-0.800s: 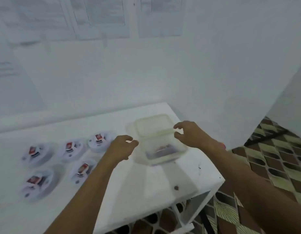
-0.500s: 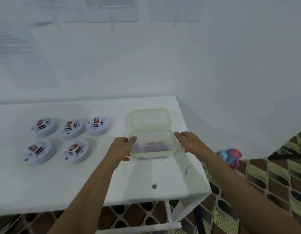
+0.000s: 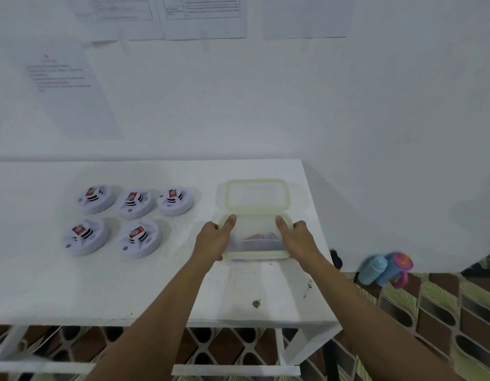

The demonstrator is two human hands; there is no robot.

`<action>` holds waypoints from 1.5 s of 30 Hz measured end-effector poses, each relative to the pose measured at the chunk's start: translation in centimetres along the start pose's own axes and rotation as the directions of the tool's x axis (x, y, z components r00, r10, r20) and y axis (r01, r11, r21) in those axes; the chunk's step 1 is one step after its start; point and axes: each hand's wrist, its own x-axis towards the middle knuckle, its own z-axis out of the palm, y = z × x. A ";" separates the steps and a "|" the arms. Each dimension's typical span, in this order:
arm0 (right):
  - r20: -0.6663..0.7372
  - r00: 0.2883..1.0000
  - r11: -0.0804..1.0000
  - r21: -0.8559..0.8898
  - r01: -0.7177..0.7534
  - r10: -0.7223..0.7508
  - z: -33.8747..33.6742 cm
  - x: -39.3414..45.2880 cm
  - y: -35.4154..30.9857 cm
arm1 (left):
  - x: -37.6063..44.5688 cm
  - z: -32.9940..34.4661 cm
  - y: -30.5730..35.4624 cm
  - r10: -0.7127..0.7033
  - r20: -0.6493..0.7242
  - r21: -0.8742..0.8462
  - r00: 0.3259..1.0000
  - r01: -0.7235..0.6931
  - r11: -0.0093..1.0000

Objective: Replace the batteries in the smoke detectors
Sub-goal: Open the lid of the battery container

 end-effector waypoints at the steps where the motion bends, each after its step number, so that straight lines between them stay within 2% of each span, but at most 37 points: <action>1: 0.011 1.000 1.000 0.011 -0.017 0.017 -0.1 0.1 0.0 | 0.2 0.0 -0.2 -0.011 0.007 -0.022 1.000 0.011 1.000; 4: 0.017 0.999 0.999 0.038 -0.038 0.038 -0.1 0.3 0.2 | 0.7 -0.1 -0.6 -0.038 0.034 -0.095 0.999 0.041 0.995; 6: -0.043 0.999 1.000 0.028 -0.004 0.005 -0.4 0.3 0.2 | 0.9 0.1 -0.7 -0.043 0.029 -0.141 0.999 0.047 0.989; 9: -0.047 0.998 1.000 0.006 0.030 -0.030 -0.9 0.3 0.4 | 1.0 0.4 -0.2 0.020 -0.100 -0.140 0.995 -0.034 0.990; 11: -0.034 0.999 1.000 -0.004 0.018 -0.018 -1.1 0.3 0.5 | 1.1 0.4 -0.1 0.047 -0.119 -0.127 0.992 -0.062 0.990; 13: -0.030 0.999 0.998 -0.044 0.040 -0.042 -1.3 0.1 0.4 | 1.2 0.0 -0.1 0.064 -0.083 -0.078 0.994 -0.071 0.994; 16: 0.002 0.987 0.984 -0.078 0.158 -0.158 -2.2 0.1 0.0 | 1.5 -1.2 -0.2 0.170 -0.036 0.114 0.985 -0.165 0.980; 18: 0.111 0.969 0.966 -0.110 0.234 -0.222 -3.0 -0.3 -0.6 | 1.4 -1.7 -0.3 0.262 0.001 0.198 0.965 -0.257 0.946; 20: 0.221 0.949 0.956 -0.138 0.258 -0.224 -3.4 -0.7 -1.0 | 1.2 -1.8 -0.1 0.317 0.010 0.237 0.948 -0.310 0.921; 22: 0.248 0.952 0.947 -0.219 0.234 -0.178 -3.3 -1.5 -1.4 | 0.6 -1.6 0.1 0.288 -0.021 0.176 0.957 -0.280 0.944; 25: 0.249 0.960 0.909 -0.359 0.210 -0.124 -2.6 -2.7 -1.5 | -1.5 -1.0 -0.8 0.081 -0.142 -0.147 0.987 -0.102 0.984; 26: 0.249 0.961 0.905 -0.372 0.207 -0.117 -2.2 -3.1 -1.4 | -2.7 -0.7 -1.6 0.028 -0.148 -0.178 0.989 -0.055 0.983; 28: 0.259 0.960 0.902 -0.383 0.200 -0.103 -1.2 -3.9 -1.2 | -5.3 0.3 -3.0 -0.034 -0.072 -0.143 0.997 0.023 0.989; 30: 0.280 0.956 0.913 -0.362 0.190 -0.088 0.0 -4.4 -0.8 | -7.1 1.1 -3.5 -0.042 -0.011 -0.110 0.999 0.041 0.993; 35: 0.111 0.987 0.986 -0.103 0.130 -0.119 2.0 -4.8 -0.8 | -6.3 1.2 -2.5 0.077 -0.077 -0.064 0.994 -0.082 0.995; 37: 0.088 0.993 0.994 -0.067 0.081 -0.075 2.3 -4.5 -0.6 | -5.3 1.0 -2.2 0.024 -0.037 -0.115 0.999 -0.028 0.993; 40: 0.133 0.991 0.999 -0.028 -0.021 0.024 2.5 -4.0 -0.2 | -4.4 0.8 -1.8 -0.066 0.068 -0.216 0.996 0.079 0.973; 45: 0.166 0.985 0.999 0.001 -0.038 0.037 2.3 -3.7 0.1 | -3.4 1.3 -2.5 -0.088 0.176 -0.297 0.980 0.138 0.945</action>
